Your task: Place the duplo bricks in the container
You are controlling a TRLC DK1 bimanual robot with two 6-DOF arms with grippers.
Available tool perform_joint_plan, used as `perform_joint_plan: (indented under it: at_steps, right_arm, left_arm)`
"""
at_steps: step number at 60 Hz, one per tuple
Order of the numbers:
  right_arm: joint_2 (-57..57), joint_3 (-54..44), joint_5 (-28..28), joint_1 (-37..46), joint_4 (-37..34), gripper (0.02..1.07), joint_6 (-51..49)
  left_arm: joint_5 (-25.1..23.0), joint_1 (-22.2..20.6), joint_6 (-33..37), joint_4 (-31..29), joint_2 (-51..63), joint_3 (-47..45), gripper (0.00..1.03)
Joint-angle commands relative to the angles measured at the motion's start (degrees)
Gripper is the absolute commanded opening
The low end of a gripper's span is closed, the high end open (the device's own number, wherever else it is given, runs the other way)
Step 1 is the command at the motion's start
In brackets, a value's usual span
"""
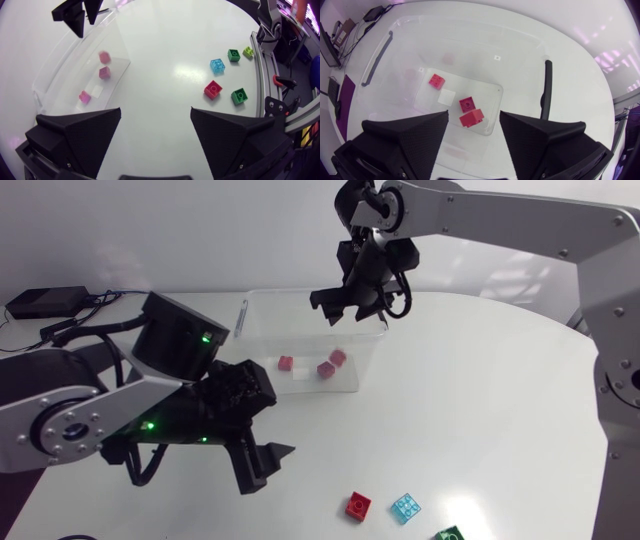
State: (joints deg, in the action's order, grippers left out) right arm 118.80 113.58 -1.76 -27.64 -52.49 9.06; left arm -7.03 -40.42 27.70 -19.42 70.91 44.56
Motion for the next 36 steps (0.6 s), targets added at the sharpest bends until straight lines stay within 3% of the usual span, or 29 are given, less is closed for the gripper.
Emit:
perform_joint_plan:
  at_steps: [1,11,25,36]
  right_arm:
    - [-0.94,2.08,-0.7,0.57,-0.68,1.01,1.75]
    - [-12.28,-5.21,0.62,2.68,-4.55,1.01,1.22]
    - [-31.26,-29.56,4.4,8.74,-5.25,1.01,-4.14]
    - [-38.12,-42.65,5.63,12.17,-5.43,1.01,-5.98]
  left_arm:
    - [-0.18,-1.94,2.27,1.4,2.91,-2.37,0.97]
    - [-0.18,-5.81,4.46,4.04,8.36,-1.75,0.97]
    - [-0.36,-9.59,7.63,6.06,16.62,1.24,0.96]
    - [-0.44,-11.61,9.83,6.5,21.99,5.28,0.96]
